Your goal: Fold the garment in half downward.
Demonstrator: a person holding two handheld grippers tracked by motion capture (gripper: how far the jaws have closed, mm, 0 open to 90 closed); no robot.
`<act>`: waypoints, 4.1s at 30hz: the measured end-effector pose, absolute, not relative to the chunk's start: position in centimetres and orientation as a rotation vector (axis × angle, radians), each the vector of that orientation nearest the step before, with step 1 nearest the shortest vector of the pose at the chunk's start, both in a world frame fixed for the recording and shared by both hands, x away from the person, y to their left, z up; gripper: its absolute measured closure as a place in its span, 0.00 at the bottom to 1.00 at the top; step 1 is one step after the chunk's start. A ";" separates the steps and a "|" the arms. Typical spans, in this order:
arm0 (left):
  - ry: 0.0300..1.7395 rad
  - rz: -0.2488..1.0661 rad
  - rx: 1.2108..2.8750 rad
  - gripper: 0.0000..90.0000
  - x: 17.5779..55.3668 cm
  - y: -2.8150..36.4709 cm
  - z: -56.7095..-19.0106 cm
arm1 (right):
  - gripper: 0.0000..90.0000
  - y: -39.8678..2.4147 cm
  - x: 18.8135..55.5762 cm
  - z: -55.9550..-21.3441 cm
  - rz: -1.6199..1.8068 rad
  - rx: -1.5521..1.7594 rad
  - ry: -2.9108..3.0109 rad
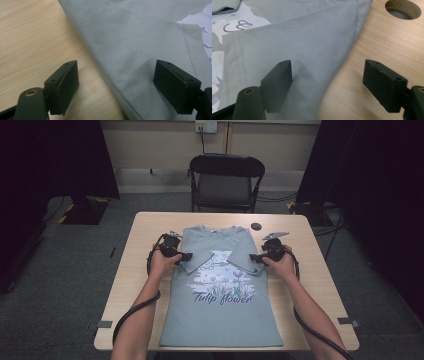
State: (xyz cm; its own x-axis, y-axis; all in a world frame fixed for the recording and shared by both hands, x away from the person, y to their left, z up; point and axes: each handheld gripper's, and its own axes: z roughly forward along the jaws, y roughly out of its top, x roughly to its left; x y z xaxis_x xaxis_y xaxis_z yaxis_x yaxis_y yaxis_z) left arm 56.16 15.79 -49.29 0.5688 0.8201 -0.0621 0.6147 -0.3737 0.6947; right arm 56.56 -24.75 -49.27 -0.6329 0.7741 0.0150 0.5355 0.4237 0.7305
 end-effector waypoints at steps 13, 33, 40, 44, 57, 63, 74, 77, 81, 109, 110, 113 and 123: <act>1.133 0.386 2.120 0.60 55.5 15.6 -48.9 | 0.56 -24.6 56.0 -49.4 1.056 1.151 2.360; 1.130 0.292 2.057 0.94 55.0 15.7 -46.9 | 0.93 -24.5 55.6 -47.8 1.229 1.270 2.360; 1.116 0.301 2.053 0.94 54.8 15.8 -46.0 | 0.93 -25.3 55.4 -47.0 1.307 1.294 2.323; 1.106 0.315 2.036 0.94 54.9 15.8 -45.3 | 0.93 -25.4 55.4 -46.5 1.309 1.289 2.320; 1.087 0.383 1.978 0.94 58.7 15.3 -42.6 | 0.93 -25.3 58.6 -44.2 1.341 1.256 2.208; 1.045 0.391 1.977 0.94 58.9 15.1 -41.1 | 0.93 -25.9 59.1 -42.4 1.378 1.215 2.191; 0.997 0.396 2.012 0.94 55.4 15.1 -41.3 | 0.93 -27.3 54.8 -42.6 1.412 1.175 2.207; 0.982 0.384 2.019 0.93 54.5 15.2 -41.5 | 0.93 -27.3 53.6 -42.8 1.408 1.163 2.215; 0.967 0.373 2.050 0.93 53.5 15.3 -42.2 | 0.93 -27.4 52.5 -43.6 1.394 1.155 2.232; 0.930 0.276 2.148 0.93 46.7 15.7 -47.4 | 0.92 -26.8 45.1 -48.4 1.292 1.102 2.336; 0.927 0.276 2.150 0.92 46.6 15.8 -47.4 | 0.92 -26.8 45.0 -48.5 1.287 1.100 2.347; 0.930 0.277 2.152 0.92 46.2 15.9 -47.5 | 0.92 -26.6 44.7 -48.6 1.257 1.085 2.363; 0.944 0.283 2.154 0.91 45.3 15.9 -48.1 | 0.90 -26.2 44.6 -49.4 1.202 1.080 2.381</act>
State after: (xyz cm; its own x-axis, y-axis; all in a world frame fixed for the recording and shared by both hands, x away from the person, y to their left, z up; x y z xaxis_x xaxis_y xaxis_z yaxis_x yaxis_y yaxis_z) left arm 45.35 15.85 -48.09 0.7028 0.7055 -0.0917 0.5386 -0.4435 0.7164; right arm 44.61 -26.22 -49.45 -0.6883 0.7195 0.0923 0.5017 0.3802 0.7770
